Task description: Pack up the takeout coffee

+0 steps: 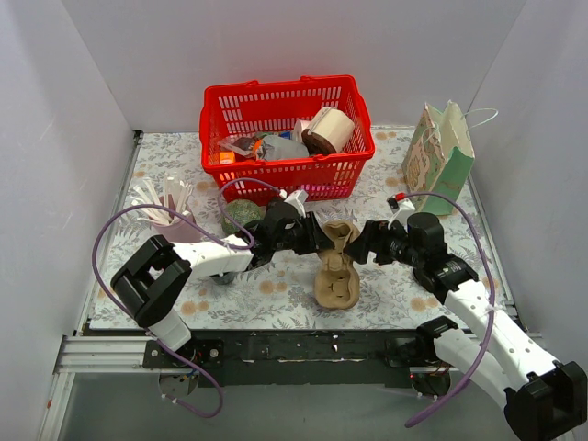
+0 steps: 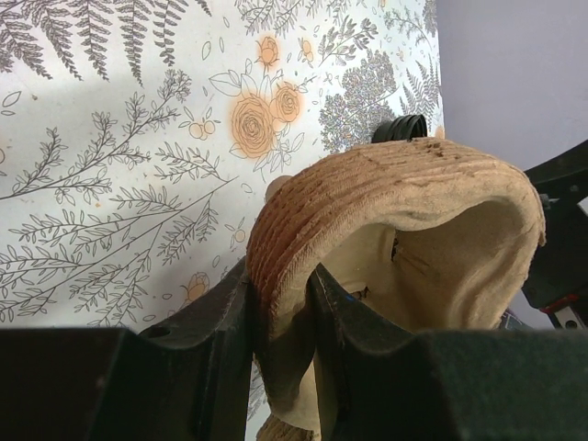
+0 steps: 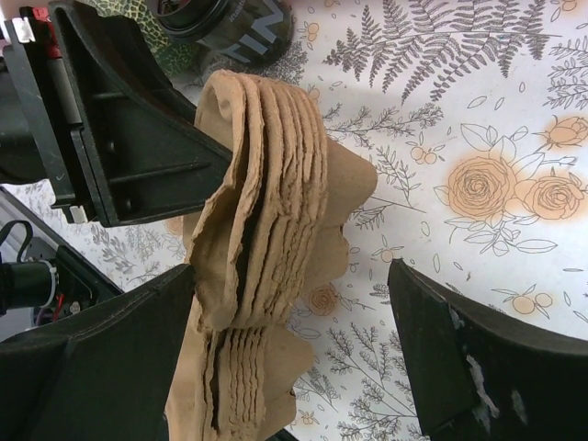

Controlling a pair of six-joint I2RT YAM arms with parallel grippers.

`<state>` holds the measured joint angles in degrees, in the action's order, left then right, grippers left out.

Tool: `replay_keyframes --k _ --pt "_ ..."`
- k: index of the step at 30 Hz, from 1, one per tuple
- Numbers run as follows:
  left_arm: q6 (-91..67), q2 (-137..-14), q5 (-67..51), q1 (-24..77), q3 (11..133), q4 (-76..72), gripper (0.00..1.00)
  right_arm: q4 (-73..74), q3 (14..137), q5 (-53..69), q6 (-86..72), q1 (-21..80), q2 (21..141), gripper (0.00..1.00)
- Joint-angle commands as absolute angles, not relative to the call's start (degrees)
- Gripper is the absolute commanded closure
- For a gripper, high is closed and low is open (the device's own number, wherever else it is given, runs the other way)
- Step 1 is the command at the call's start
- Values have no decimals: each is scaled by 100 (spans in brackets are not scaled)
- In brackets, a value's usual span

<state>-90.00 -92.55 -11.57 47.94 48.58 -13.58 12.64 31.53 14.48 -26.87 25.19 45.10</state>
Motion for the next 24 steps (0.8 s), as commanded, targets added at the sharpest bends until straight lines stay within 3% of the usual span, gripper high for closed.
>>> replay_keyframes --k 1,15,24 --pt "-9132 -9079 -1468 5010 5221 -1767 100 738 3015 1389 -2760 2566 4649 7" --pt "-9193 -9220 -826 5001 5502 -791 100 1819 3533 483 -2408 2566 3806 5" --pt "-9316 -9360 -668 4992 5590 -554 100 1618 3674 1932 -2399 2566 3700 5"
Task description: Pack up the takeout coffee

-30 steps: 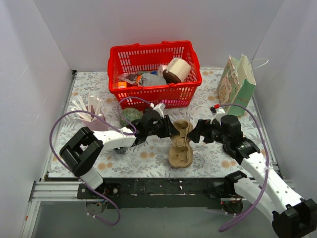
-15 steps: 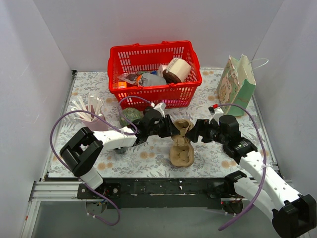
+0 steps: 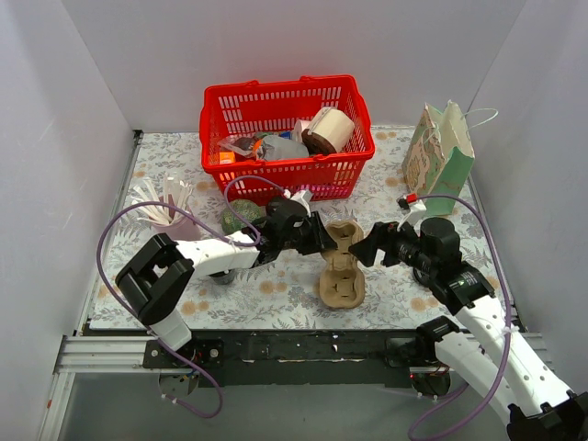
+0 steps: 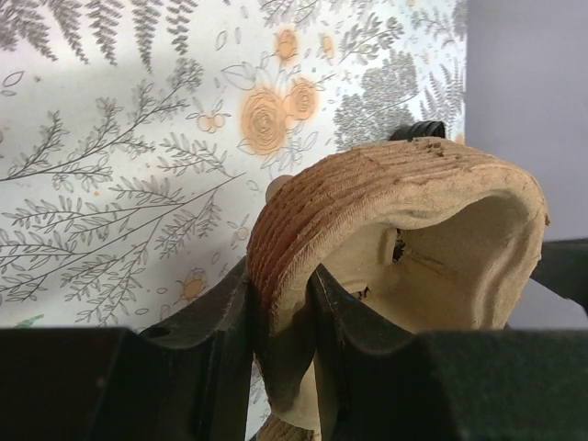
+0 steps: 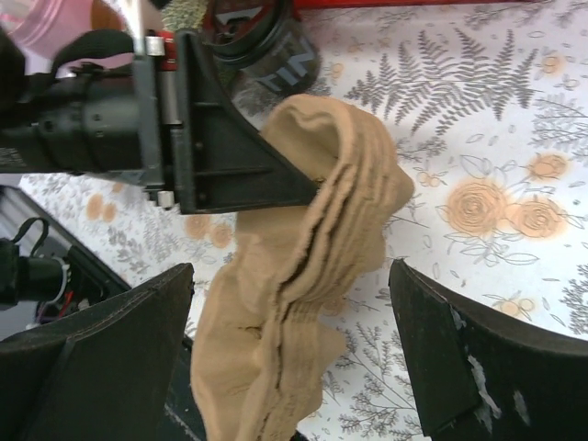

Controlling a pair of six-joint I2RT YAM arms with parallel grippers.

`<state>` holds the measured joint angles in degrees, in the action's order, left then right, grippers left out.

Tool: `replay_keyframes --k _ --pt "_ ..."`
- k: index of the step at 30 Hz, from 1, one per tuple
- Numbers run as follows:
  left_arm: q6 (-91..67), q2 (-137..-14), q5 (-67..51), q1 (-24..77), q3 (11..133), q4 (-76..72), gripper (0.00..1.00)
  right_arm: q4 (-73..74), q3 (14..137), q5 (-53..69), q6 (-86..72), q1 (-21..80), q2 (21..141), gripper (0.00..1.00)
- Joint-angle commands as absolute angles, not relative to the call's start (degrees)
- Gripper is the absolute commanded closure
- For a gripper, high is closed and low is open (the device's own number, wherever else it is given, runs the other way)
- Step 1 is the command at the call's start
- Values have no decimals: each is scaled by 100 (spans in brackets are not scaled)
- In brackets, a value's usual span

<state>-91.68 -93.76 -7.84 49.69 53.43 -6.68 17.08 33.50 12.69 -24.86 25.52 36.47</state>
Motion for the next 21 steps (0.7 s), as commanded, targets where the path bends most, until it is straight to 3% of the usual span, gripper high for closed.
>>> replay_keyframes --k 1,11,21 --pt "-9325 -9360 -624 4992 5607 -528 100 1591 3683 2038 -2443 2566 3726 5" --pt "-9360 -9439 -483 4992 5686 -387 100 1074 3569 2786 -2715 2566 4210 6" --pt "-9369 -9422 -457 4992 5704 -369 100 1089 3463 2498 -2909 2566 4324 6"
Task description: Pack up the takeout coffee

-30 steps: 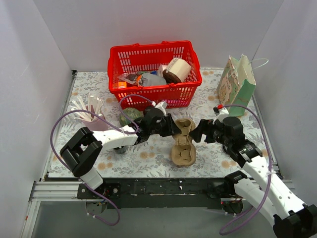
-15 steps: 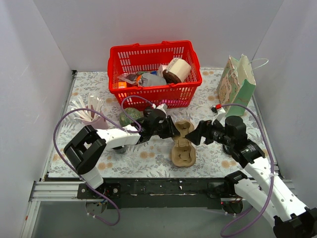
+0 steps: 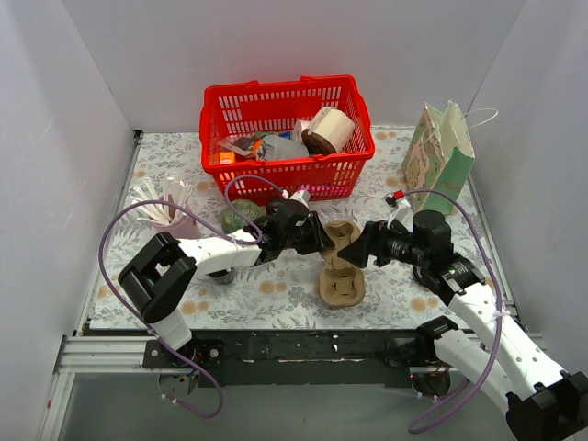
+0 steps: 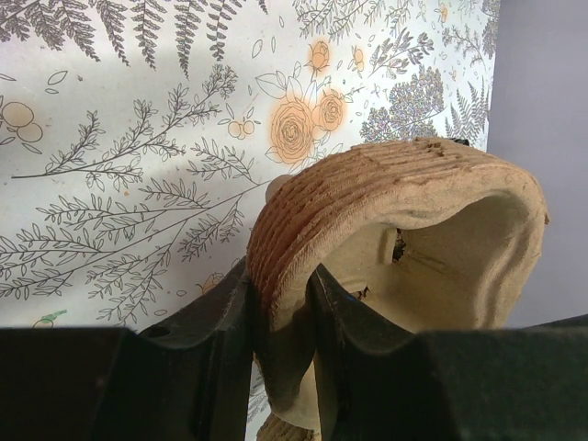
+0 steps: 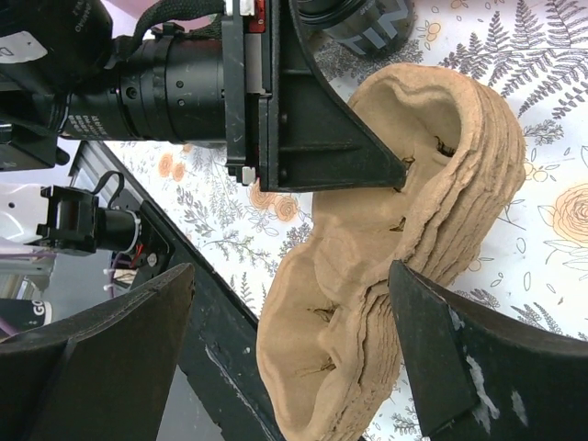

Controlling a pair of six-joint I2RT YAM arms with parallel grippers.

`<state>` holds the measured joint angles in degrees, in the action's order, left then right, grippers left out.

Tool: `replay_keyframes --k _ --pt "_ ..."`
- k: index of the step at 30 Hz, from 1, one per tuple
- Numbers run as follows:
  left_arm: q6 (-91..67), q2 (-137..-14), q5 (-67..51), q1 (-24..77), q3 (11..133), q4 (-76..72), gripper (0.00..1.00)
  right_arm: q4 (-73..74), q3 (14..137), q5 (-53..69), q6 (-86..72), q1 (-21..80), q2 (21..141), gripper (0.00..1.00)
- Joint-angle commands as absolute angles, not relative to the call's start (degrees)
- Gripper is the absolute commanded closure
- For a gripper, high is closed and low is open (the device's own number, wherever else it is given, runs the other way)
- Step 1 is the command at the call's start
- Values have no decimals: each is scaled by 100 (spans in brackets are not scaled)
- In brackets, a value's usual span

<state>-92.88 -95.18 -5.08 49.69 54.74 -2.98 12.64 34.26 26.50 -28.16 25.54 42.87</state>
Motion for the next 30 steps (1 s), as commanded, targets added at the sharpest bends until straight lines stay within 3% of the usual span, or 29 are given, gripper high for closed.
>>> replay_keyframes --k 1,16,30 --pt "-9378 -9422 -448 4992 5704 -369 100 1133 3463 2409 -2918 2566 4316 6" --pt "-9448 -9413 -343 4992 5713 -352 100 334 3129 2803 -3349 2566 4587 7" --pt "-9659 -9404 219 4992 5748 -35 100 1169 3279 2249 -3392 2566 4237 7"
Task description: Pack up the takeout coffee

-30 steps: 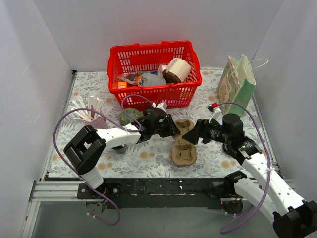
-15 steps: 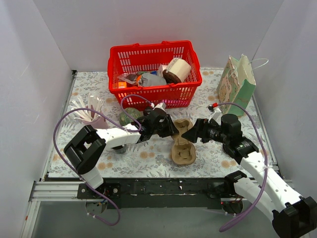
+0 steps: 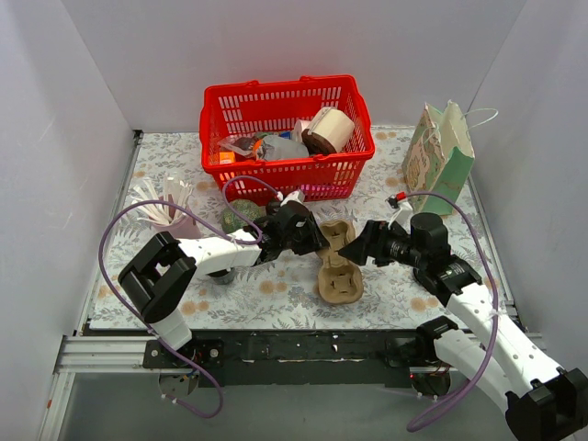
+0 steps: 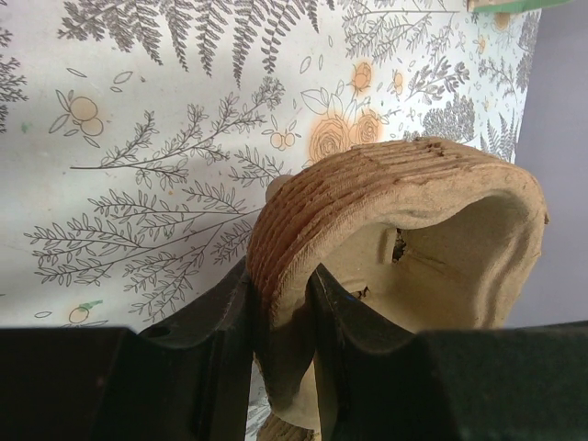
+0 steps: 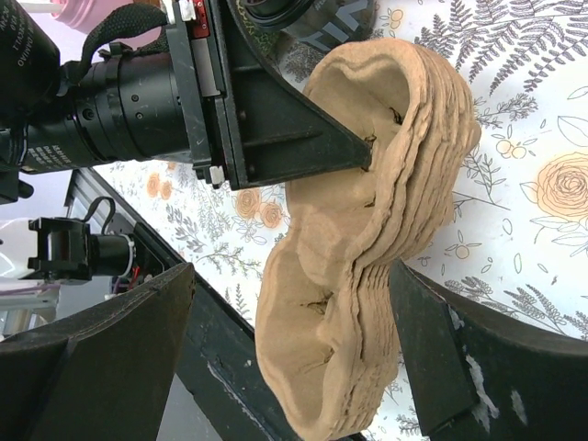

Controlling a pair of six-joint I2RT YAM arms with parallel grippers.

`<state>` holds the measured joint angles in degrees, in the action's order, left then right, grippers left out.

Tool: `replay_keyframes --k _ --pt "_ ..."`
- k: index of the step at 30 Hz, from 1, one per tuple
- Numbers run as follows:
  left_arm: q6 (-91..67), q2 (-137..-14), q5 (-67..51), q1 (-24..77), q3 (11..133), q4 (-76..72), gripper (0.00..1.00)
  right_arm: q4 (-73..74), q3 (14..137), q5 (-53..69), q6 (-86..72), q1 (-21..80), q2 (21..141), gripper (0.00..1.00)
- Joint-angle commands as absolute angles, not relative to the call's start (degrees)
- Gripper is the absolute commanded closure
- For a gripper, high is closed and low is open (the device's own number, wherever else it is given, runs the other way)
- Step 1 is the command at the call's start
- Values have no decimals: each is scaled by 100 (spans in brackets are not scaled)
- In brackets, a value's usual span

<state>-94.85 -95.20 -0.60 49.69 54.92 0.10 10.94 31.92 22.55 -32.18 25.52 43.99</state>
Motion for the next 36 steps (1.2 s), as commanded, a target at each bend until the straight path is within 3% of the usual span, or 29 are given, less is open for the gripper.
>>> replay_keyframes --k 1,21,36 --pt "-9685 -9396 228 4992 5748 -35 100 1030 3244 2285 -3436 2566 4210 7" --pt "-9747 -9378 220 4992 5704 -70 100 -263 2962 2478 -4008 2593 4825 7" --pt "-9703 -9325 308 4992 5643 -105 100 -9 3094 2022 -4070 2593 4975 8"
